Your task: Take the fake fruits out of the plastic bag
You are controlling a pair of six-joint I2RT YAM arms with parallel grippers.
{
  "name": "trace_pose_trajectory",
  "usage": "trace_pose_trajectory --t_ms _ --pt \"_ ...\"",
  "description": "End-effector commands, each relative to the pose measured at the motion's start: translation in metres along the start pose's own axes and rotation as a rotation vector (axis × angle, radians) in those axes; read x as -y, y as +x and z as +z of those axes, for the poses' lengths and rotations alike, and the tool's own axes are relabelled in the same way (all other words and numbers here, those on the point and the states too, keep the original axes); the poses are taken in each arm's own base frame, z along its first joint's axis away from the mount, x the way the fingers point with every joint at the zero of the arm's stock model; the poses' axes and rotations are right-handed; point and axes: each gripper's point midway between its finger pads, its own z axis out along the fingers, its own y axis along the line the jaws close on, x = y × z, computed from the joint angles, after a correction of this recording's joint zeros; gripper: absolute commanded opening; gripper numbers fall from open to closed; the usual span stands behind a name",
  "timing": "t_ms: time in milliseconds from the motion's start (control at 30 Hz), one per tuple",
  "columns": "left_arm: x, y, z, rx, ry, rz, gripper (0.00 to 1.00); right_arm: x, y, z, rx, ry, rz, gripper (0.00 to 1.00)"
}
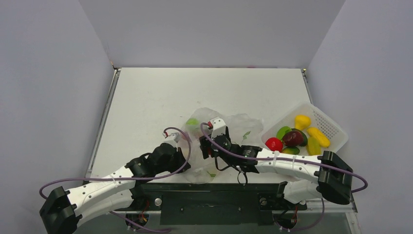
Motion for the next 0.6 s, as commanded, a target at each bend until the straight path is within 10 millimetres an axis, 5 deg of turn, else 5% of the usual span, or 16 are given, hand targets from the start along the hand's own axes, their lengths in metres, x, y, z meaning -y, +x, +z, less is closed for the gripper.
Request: trace_pose_trajectory --t_ms 0,133,267,433,567 --pt "0.019 -0.033 -0.016 0.123 0.027 0.006 0.00 0.009 -0.050 -0.026 0.109 0.011 0.073 0.15" --pt "0.031 -0.057 -0.033 0.219 0.057 0.022 0.00 0.011 -0.068 -0.047 0.148 -0.051 0.120 0.01" --pt "0.039 -0.067 -0.040 0.251 0.073 0.038 0.00 0.017 -0.076 -0.060 0.202 -0.090 0.162 0.04" --pt "0.041 -0.065 -0.034 0.227 0.067 0.052 0.00 0.026 -0.068 -0.043 0.171 -0.093 0.206 0.20" --pt "0.037 -0.063 -0.033 0.215 0.048 0.051 0.00 0.024 -0.041 -0.013 0.080 -0.063 0.165 0.22"
